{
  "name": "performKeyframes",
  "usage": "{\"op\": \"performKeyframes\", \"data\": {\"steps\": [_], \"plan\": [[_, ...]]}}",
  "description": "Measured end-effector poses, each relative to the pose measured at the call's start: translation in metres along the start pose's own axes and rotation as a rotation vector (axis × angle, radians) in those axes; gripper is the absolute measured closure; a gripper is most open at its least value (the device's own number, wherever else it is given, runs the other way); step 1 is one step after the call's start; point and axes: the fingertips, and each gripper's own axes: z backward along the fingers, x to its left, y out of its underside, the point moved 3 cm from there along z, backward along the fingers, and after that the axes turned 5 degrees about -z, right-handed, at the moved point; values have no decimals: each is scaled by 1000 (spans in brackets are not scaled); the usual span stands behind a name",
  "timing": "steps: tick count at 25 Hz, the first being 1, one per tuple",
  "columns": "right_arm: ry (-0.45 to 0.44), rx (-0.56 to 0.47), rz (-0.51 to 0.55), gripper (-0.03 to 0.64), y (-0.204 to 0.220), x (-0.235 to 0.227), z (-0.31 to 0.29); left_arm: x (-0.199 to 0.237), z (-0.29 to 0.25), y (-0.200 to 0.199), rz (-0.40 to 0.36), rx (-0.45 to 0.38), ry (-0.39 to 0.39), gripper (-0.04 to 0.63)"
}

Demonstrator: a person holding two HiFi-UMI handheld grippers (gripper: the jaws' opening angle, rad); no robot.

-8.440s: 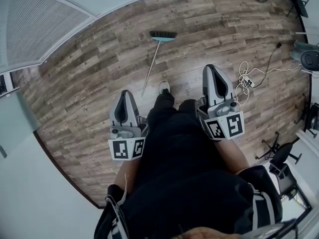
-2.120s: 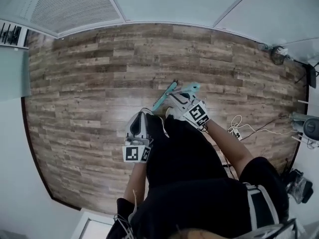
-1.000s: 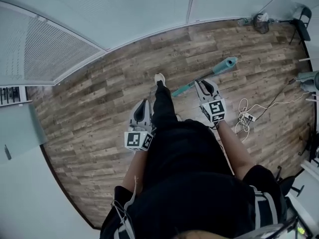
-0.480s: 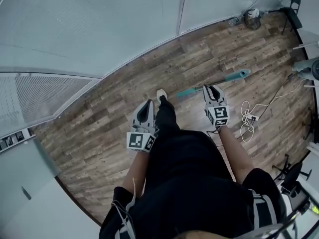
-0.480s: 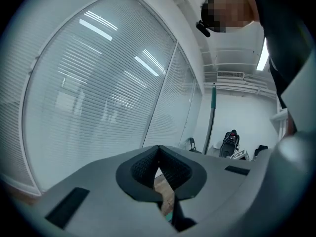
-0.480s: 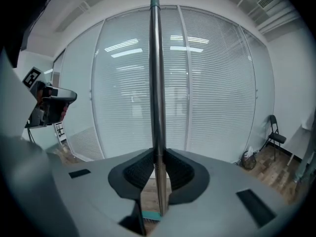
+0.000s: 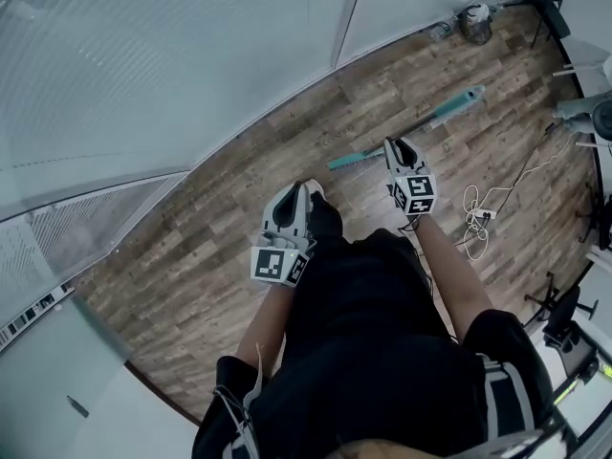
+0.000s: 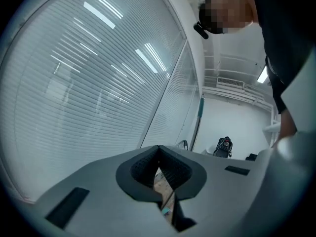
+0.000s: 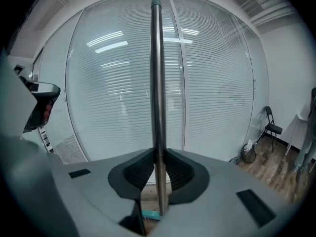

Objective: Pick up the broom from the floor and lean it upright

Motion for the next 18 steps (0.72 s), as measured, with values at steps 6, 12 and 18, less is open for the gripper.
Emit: {"op": "performKeyframes", "data": {"steps": [6, 12, 18], "plan": [[12, 12, 32, 537, -11, 2, -44, 35, -16, 4, 16, 47, -17, 577], [4, 4, 19, 537, 0, -11, -76, 37, -34, 7, -2, 59, -39, 577], [-10, 74, -21, 537, 49, -31, -136, 52, -68, 25, 28, 98, -78, 577]]}}
